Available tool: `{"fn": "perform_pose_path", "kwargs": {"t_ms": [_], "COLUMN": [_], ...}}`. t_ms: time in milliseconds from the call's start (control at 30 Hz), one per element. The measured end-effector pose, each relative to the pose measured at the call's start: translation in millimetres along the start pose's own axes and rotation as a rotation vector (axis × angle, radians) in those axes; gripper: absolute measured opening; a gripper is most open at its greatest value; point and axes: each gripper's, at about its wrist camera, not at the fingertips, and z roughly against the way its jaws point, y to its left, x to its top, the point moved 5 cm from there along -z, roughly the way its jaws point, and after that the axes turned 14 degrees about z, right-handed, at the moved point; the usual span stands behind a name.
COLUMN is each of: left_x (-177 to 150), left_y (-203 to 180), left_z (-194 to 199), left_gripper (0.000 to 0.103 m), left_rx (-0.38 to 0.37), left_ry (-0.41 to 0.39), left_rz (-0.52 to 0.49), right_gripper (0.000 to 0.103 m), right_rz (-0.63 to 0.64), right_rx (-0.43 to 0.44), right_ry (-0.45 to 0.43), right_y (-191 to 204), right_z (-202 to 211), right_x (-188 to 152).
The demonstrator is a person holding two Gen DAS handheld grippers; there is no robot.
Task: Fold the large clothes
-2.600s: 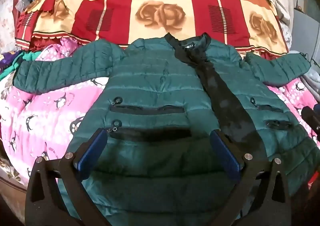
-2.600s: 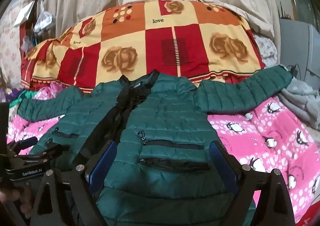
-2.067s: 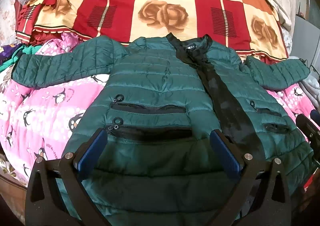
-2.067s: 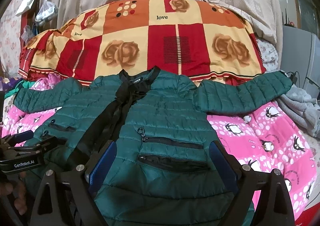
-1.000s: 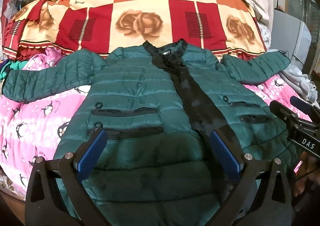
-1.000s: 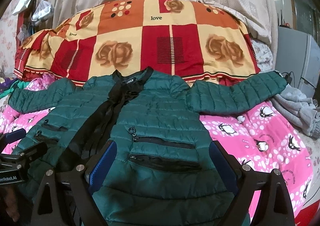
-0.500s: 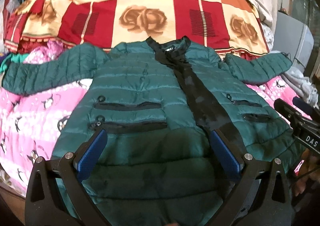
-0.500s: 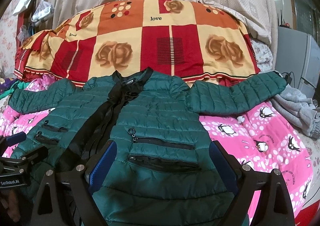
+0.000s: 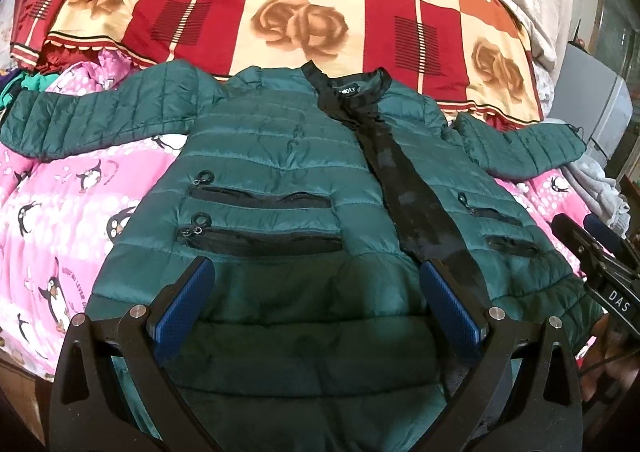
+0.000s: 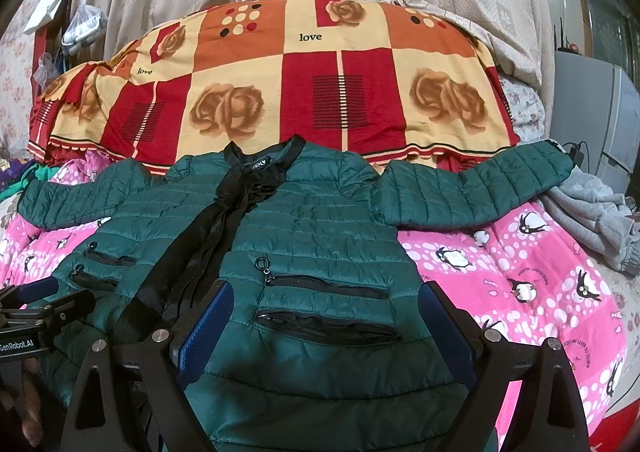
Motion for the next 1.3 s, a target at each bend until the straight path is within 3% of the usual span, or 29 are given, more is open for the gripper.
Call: {"fn": "perform_pose_path", "kwargs": {"t_ms": [1000,1300], "left_x": [-1,3], "left_y": [4,13], "left_z": [-2,0], "left_gripper": [0.103,0.103], "left_rx": [-0.019,-0.038], "left_ry": [0.021,0.008], "left_rz": [0.022,0.101], "right_gripper": [0.092,0.092], "right_rz": [-0.005,-0.006], "right_rx": [-0.006,-0.004], "right_ry": [-0.018,-0.015], "right_y": [-4,-4], "right_z": [1,1], "right_x": [0,0]}}
